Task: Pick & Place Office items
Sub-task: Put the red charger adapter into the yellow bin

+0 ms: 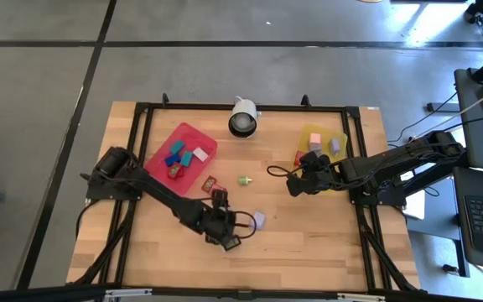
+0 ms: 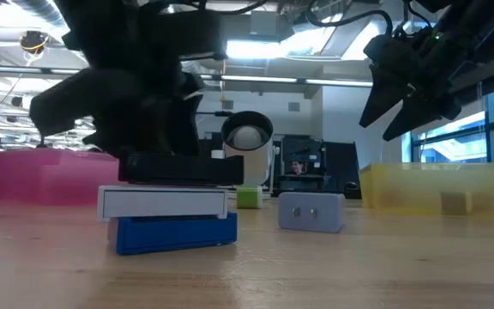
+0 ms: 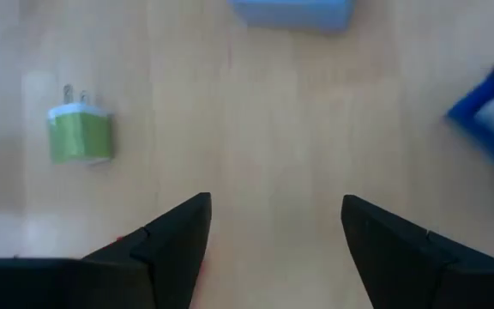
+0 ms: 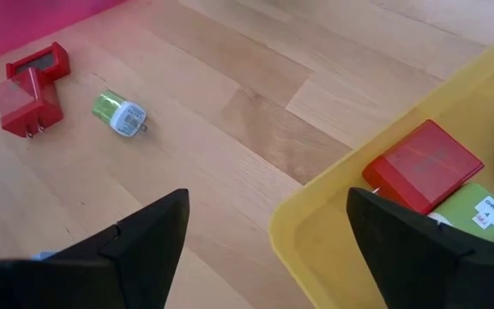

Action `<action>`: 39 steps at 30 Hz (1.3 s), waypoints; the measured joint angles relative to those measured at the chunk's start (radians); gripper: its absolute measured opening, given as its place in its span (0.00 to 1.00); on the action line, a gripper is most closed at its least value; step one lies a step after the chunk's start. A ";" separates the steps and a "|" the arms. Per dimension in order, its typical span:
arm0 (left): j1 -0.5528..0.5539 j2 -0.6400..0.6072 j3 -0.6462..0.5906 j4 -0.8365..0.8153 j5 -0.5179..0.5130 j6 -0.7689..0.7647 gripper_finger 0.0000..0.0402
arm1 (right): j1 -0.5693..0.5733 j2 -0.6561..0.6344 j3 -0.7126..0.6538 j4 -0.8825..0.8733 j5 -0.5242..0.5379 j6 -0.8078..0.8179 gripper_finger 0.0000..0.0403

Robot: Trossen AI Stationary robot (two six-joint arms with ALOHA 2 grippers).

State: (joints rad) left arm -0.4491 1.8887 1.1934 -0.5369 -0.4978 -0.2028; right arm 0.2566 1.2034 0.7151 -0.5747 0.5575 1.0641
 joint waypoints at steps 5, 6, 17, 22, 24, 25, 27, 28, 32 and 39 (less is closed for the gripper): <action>0.037 0.000 0.000 -0.114 0.001 0.114 0.65 | 0.000 0.000 0.000 0.001 0.000 0.000 0.79; 0.051 0.000 0.000 -0.125 0.015 0.120 0.65 | 0.000 0.000 0.000 0.002 0.000 0.000 0.79; 0.193 -0.011 0.000 -0.136 0.235 0.150 0.65 | 0.000 0.000 0.000 0.004 0.000 0.000 0.79; 0.198 -0.040 0.001 -0.122 0.247 0.171 0.65 | 0.000 0.000 0.000 0.007 0.000 0.000 0.79; 0.196 -0.055 0.001 -0.142 0.230 0.182 0.65 | 0.000 0.000 0.000 0.012 0.000 0.000 0.79; 0.197 -0.062 0.001 -0.144 0.223 0.183 0.65 | 0.000 0.000 0.000 0.015 0.000 0.000 0.79; 0.208 -0.070 0.001 -0.157 0.212 0.183 0.65 | 0.000 0.000 0.000 0.017 0.000 0.000 0.79; 0.216 -0.070 0.001 -0.159 0.209 0.182 0.65 | 0.000 0.000 0.000 0.021 0.000 0.000 0.79; 0.253 -0.071 0.001 -0.185 0.220 0.182 0.67 | 0.000 0.000 0.000 0.021 -0.005 0.000 0.79; 0.321 -0.070 0.001 -0.199 0.329 0.182 0.73 | 0.000 0.000 0.000 0.021 -0.031 -0.002 0.79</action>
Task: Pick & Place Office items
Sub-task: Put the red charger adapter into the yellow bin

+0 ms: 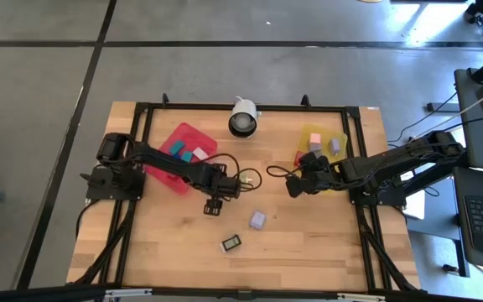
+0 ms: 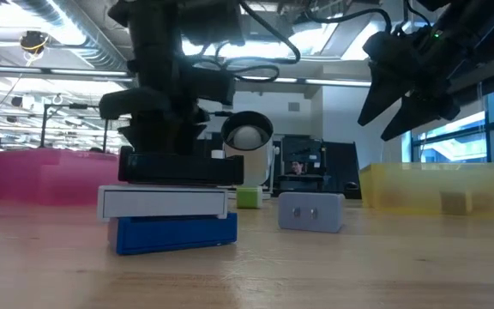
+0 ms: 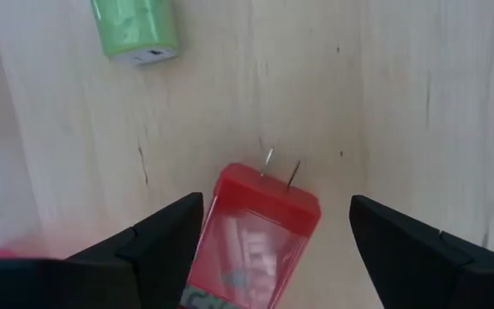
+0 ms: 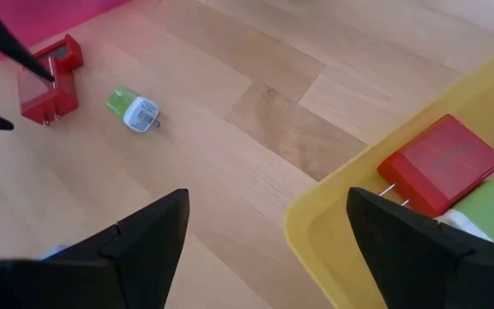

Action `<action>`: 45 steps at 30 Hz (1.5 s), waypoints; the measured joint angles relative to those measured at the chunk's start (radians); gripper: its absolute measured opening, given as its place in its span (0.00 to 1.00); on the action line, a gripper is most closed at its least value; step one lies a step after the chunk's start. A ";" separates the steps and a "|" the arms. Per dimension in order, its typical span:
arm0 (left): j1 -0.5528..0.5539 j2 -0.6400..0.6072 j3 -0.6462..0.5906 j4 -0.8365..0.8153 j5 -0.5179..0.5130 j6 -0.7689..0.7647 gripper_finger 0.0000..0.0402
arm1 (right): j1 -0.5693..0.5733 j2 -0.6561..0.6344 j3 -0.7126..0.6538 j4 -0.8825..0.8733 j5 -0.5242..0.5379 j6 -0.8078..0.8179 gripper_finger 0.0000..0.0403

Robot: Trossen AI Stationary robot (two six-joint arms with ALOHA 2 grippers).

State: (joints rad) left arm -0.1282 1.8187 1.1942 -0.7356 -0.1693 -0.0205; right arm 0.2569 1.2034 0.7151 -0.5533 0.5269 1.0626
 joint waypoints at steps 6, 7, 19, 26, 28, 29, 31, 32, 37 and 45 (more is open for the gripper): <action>0.035 0.000 -0.038 0.039 0.025 0.037 0.73 | 0.000 0.000 0.000 0.001 -0.030 0.000 0.79; 0.042 0.000 -0.047 0.052 0.039 0.037 0.73 | 0.000 0.000 0.000 0.000 -0.030 0.000 0.79; 0.071 0.002 -0.085 0.053 -0.013 -0.067 0.68 | 0.000 0.000 0.000 0.000 -0.031 0.001 0.79; 0.043 0.000 -0.085 0.038 -0.060 -0.150 0.52 | 0.000 0.000 0.000 0.001 -0.031 0.002 0.79; 0.036 -0.001 -0.085 0.062 -0.074 -0.155 0.52 | 0.000 0.000 0.000 0.000 -0.030 0.002 0.79; 0.034 -0.002 -0.085 0.075 -0.074 -0.159 0.52 | 0.000 0.000 0.000 0.001 -0.030 0.002 0.79; 0.029 -0.005 -0.084 0.108 -0.074 -0.174 0.52 | 0.000 0.000 0.000 0.001 -0.031 0.002 0.79; 0.025 -0.005 -0.079 0.119 -0.074 -0.183 0.52 | 0.000 0.000 0.000 0.001 -0.031 0.002 0.79; -0.010 -0.005 -0.022 0.158 -0.199 -0.218 0.53 | 0.000 0.000 0.000 0.001 -0.030 0.002 0.79; -0.110 -0.006 0.034 0.312 -0.436 -0.221 0.53 | 0.000 0.000 0.000 0.003 -0.021 0.002 0.79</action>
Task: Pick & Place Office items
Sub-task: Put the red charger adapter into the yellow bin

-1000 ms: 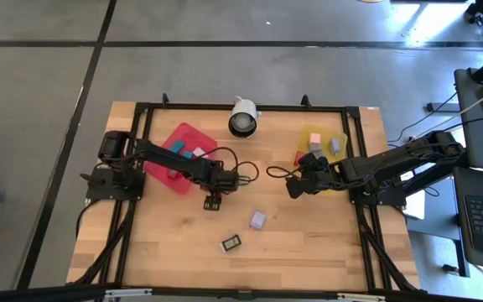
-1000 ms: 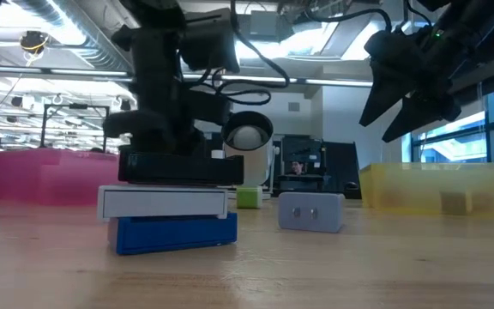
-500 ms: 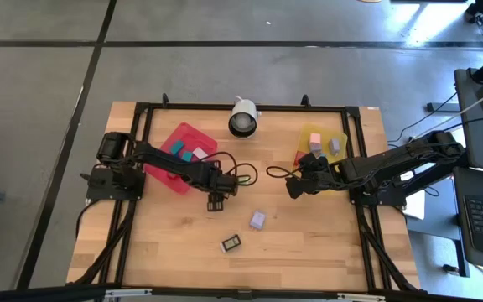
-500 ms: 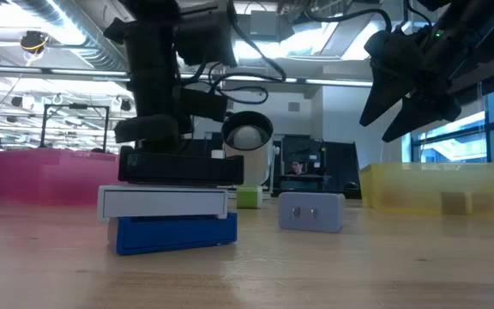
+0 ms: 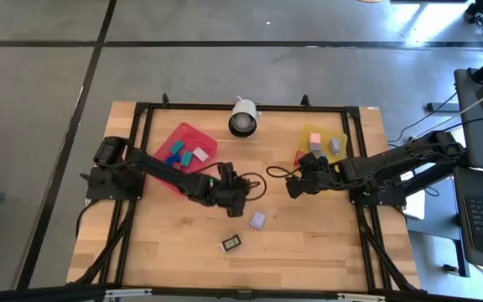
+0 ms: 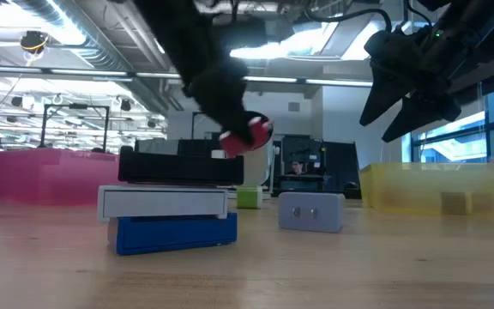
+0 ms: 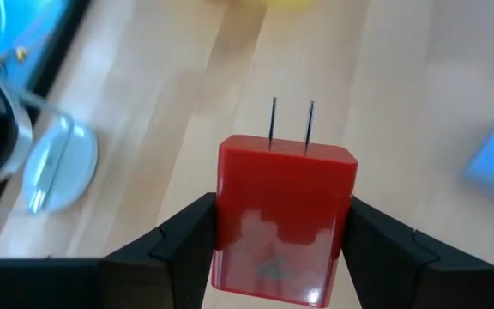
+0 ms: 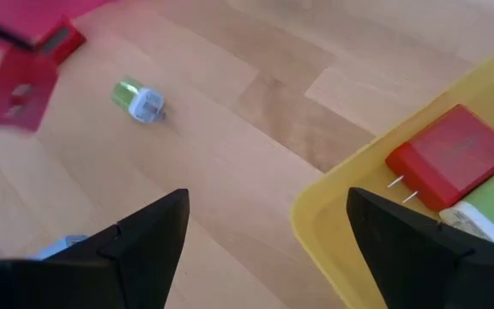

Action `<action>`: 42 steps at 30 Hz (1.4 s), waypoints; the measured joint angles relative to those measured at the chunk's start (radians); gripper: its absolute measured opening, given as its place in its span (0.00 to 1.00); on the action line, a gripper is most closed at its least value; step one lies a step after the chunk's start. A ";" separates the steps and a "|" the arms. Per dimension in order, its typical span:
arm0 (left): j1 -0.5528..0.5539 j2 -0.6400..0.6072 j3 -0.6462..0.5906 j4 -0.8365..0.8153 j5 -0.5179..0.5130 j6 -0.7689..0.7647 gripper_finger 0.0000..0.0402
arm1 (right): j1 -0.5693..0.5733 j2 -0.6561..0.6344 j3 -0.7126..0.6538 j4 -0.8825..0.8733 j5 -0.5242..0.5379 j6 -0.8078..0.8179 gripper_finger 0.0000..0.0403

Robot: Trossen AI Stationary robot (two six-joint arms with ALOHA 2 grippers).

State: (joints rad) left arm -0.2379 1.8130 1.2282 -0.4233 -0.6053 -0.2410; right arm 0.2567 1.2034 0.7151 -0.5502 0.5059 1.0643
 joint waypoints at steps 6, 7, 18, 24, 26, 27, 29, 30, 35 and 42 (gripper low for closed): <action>-0.069 0.000 0.000 0.110 -0.126 0.000 0.53 | -0.001 0.000 0.000 0.056 0.039 0.012 0.79; -0.079 0.000 0.000 0.124 -0.158 0.000 0.53 | -0.001 0.000 0.000 0.070 0.038 0.016 0.79; -0.143 0.000 0.000 0.152 -0.410 -0.026 0.53 | -0.002 0.000 0.000 0.338 0.287 -0.107 0.79; -0.149 0.000 0.000 0.151 -0.483 0.011 0.53 | -0.005 0.000 0.000 0.445 0.311 -0.108 0.79; -0.148 0.000 0.000 0.151 -0.524 0.038 0.53 | -0.007 0.000 0.000 0.449 0.316 -0.108 0.79; -0.146 0.000 0.000 0.151 -0.541 0.053 0.53 | -0.008 0.000 0.000 0.449 0.317 -0.108 0.79; -0.138 0.000 0.000 0.151 -0.561 0.077 0.53 | -0.009 0.000 0.000 0.447 0.313 -0.115 0.79; -0.133 0.000 0.000 0.152 -0.563 0.083 0.53 | -0.009 0.000 0.000 0.448 0.300 -0.118 0.79; -0.100 0.000 0.000 0.166 -0.536 0.092 0.53 | -0.009 0.000 0.000 0.497 0.204 -0.053 0.79; -0.070 0.013 0.000 0.165 -0.477 0.068 0.53 | -0.038 0.053 0.000 0.686 0.036 -0.148 0.79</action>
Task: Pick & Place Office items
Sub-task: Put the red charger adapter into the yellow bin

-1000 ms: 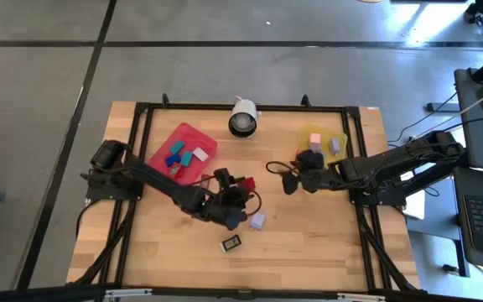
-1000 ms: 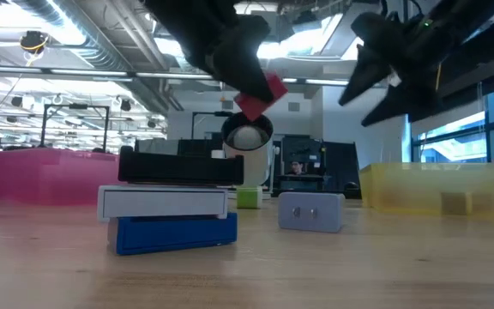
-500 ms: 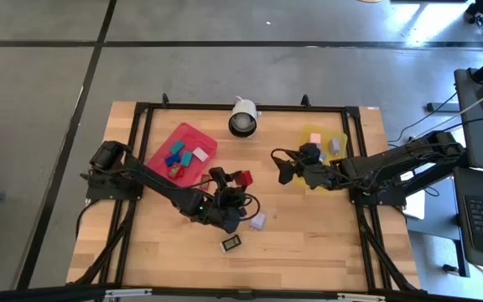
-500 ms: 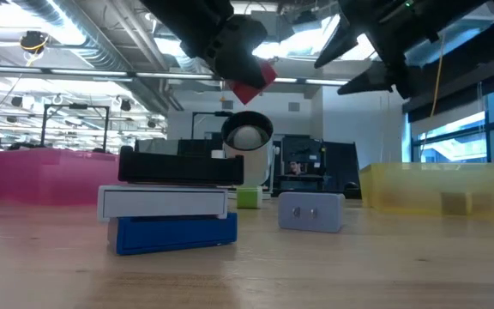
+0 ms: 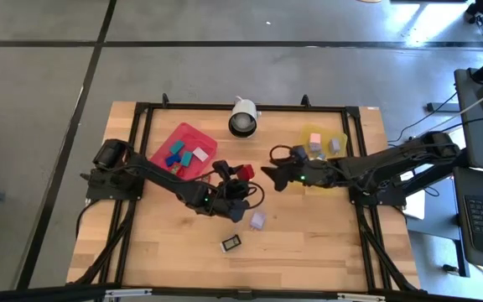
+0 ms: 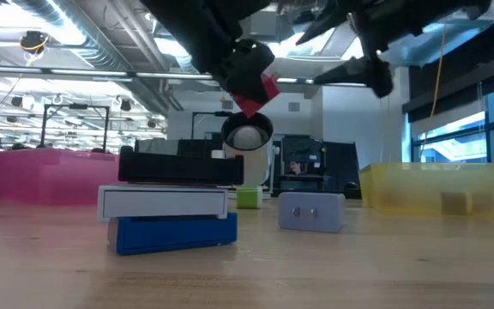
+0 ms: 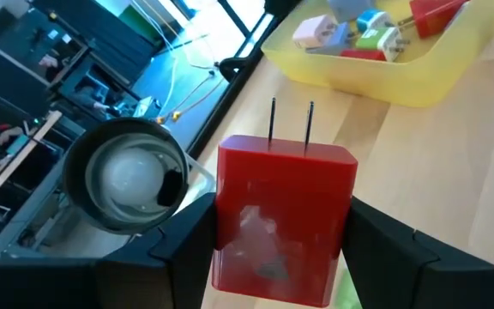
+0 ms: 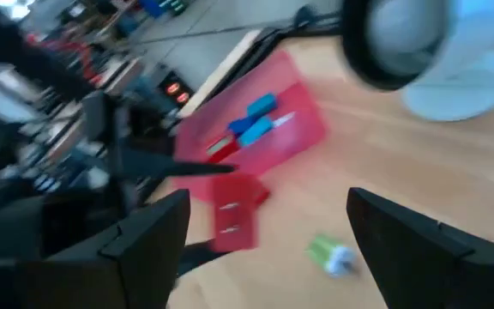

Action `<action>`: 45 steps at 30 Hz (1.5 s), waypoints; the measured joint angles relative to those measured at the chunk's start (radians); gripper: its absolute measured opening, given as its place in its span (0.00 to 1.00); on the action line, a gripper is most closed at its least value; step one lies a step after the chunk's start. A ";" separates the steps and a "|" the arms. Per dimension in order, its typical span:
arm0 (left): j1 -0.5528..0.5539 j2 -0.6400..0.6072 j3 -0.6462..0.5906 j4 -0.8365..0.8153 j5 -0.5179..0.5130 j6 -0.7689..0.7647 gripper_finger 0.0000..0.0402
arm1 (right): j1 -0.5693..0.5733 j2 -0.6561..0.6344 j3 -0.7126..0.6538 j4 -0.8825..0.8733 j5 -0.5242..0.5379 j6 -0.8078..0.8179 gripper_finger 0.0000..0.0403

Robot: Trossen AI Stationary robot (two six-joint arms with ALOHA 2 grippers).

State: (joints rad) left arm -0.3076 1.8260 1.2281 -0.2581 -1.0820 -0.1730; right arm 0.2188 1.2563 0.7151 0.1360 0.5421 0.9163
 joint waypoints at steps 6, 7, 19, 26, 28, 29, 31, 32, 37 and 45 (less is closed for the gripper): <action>0.003 0.000 0.000 0.001 -0.002 0.002 0.53 | -0.006 0.112 0.005 0.163 -0.039 -0.038 0.79; 0.002 0.000 0.000 0.002 -0.006 0.002 0.53 | -0.007 0.128 0.013 0.163 -0.042 -0.038 0.79; 0.001 0.000 -0.001 -0.030 -0.043 0.019 0.53 | -0.027 0.343 0.235 0.067 -0.088 -0.089 0.79; -0.015 0.000 -0.001 -0.036 -0.051 0.023 0.53 | -0.030 0.364 0.262 0.019 -0.120 -0.088 0.78; -0.015 0.000 -0.001 -0.037 -0.052 0.023 0.53 | -0.030 0.364 0.262 0.014 -0.120 -0.087 0.76; -0.015 0.000 -0.001 -0.037 -0.053 0.022 0.53 | -0.030 0.364 0.262 0.013 -0.120 -0.088 0.74; -0.015 0.000 -0.001 -0.037 -0.053 0.022 0.53 | -0.030 0.364 0.262 0.005 -0.120 -0.088 0.69; -0.015 0.000 -0.001 -0.037 -0.053 0.022 0.53 | -0.030 0.363 0.262 -0.002 -0.120 -0.088 0.67; -0.016 0.000 -0.001 -0.039 -0.055 0.021 0.53 | -0.031 0.363 0.261 -0.023 -0.117 -0.088 0.49; -0.016 0.000 -0.001 -0.040 -0.060 0.019 0.57 | -0.031 0.363 0.261 -0.030 -0.109 -0.088 0.30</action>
State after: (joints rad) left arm -0.3241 1.8259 1.2274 -0.2982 -1.1423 -0.1538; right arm 0.1879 1.6192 0.9762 0.1058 0.4332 0.8288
